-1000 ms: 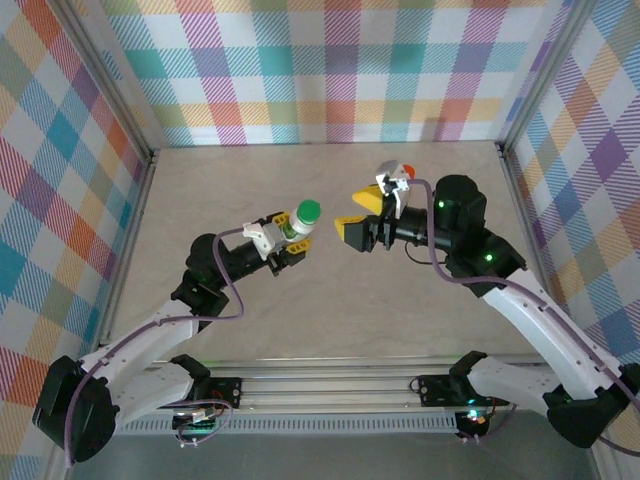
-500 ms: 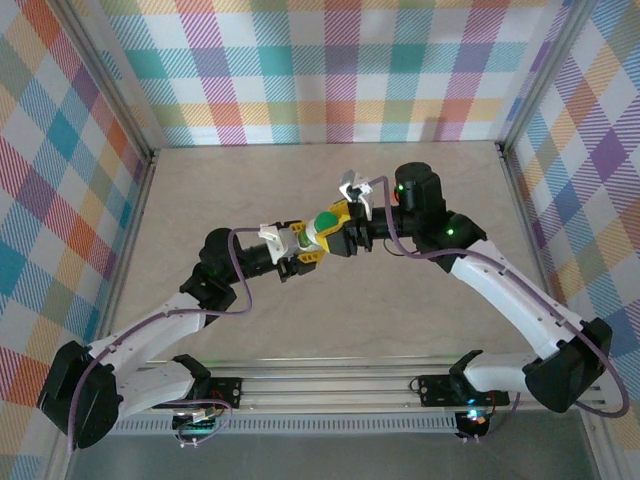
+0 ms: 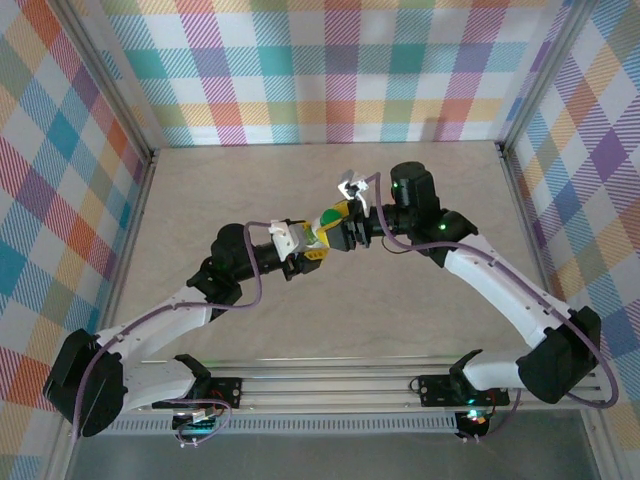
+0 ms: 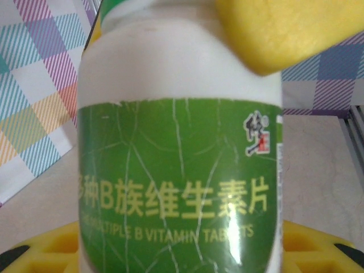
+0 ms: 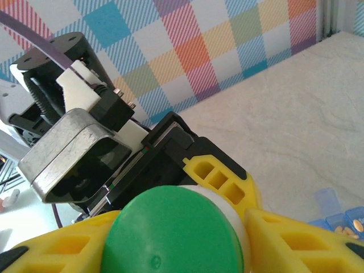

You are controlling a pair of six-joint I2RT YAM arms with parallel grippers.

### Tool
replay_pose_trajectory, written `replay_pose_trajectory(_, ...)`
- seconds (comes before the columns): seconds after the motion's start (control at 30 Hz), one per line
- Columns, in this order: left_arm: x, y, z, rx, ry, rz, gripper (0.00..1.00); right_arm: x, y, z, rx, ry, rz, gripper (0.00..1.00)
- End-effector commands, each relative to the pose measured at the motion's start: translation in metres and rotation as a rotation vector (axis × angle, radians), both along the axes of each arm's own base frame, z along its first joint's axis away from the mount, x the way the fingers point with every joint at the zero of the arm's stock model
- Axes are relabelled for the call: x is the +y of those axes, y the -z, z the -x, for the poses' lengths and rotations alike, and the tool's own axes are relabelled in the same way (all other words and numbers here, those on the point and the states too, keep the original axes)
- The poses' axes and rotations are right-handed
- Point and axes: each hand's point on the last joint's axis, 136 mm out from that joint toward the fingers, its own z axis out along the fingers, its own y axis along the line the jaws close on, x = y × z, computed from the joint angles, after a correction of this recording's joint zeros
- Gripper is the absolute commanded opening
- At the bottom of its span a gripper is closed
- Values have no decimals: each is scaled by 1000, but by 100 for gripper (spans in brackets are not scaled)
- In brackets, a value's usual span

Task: Sort the pills into containers

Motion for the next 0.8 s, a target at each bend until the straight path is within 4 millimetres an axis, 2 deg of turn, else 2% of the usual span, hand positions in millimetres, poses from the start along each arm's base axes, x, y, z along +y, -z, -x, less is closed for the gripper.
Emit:
replay_pose_trajectory(0.0,-18,-34,8,-102,59,42,0,23,12,32,83,-162,-20,53)
replay_pose_trajectory(0.37,-21,-29,-2,-94,24,26,0,32,24,39,132,-192,6,54)
replay_pose_trajectory(0.63,-21,-33,-7,-97,4,31,0,33,26,44,157,-212,17,55)
replay_pose_trajectory(0.73,-21,-34,-9,-100,-7,31,0,34,27,46,171,-223,21,52)
replay_pose_trajectory(0.77,-21,-35,-9,-100,-12,32,0,34,26,46,171,-224,20,48)
